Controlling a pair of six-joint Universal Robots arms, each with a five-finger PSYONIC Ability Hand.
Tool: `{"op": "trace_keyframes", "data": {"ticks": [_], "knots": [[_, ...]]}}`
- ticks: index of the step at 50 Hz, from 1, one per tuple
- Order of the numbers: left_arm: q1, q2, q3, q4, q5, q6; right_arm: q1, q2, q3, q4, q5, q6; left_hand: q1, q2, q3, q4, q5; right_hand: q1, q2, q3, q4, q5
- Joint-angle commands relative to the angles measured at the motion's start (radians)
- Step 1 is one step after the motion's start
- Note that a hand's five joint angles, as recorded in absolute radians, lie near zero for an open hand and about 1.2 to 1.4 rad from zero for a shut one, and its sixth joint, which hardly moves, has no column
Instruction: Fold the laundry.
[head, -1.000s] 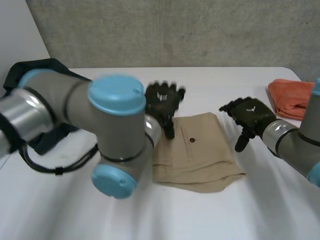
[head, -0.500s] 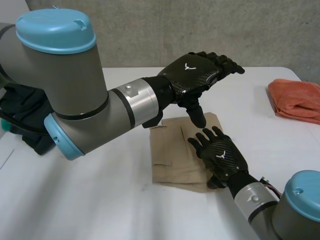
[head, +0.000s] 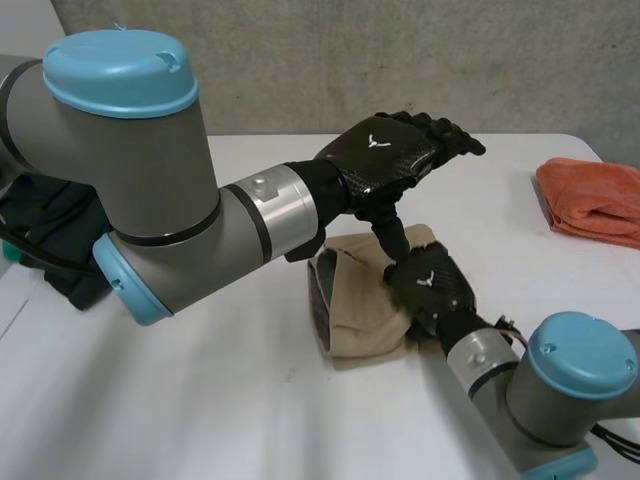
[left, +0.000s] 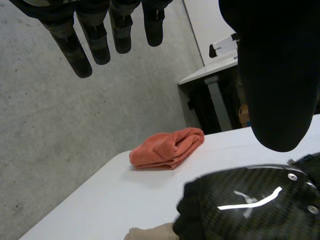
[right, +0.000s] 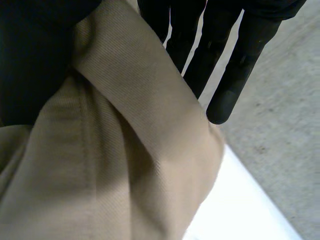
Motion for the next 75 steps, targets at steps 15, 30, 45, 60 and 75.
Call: {"op": "trace_keyframes", "data": {"ticks": [15,30,45,60,75], "knots": [[0.001,0.014,-0.020,0.003,-0.013,0.000,-0.009,0.036,-0.116,0.180,0.010,-0.001,0.032,0.008,0.005,0.011,-0.008,-0.538,-0.669,-0.667,-0.678,0.123],[-0.001,0.022,-0.032,0.005,-0.014,0.000,-0.021,0.047,-0.175,0.092,-0.004,0.011,0.032,0.008,0.005,0.011,-0.008,0.350,0.219,0.221,0.210,1.011],[0.033,0.102,-0.032,0.028,-0.017,-0.003,-0.215,0.062,-0.436,0.080,-0.053,0.137,0.023,0.000,-0.004,0.002,-0.016,0.350,0.219,0.221,0.210,1.011],[0.037,0.122,-0.038,0.080,-0.040,-0.045,-0.639,0.368,-0.930,0.071,-0.257,0.340,0.023,0.000,-0.004,0.002,-0.016,0.350,0.219,0.221,0.210,1.011],[0.036,0.122,-0.075,0.078,-0.042,-0.043,-0.780,0.697,-1.119,0.077,-0.383,0.328,0.026,0.003,-0.001,0.005,-0.013,0.350,0.219,0.221,0.210,1.011]]}}
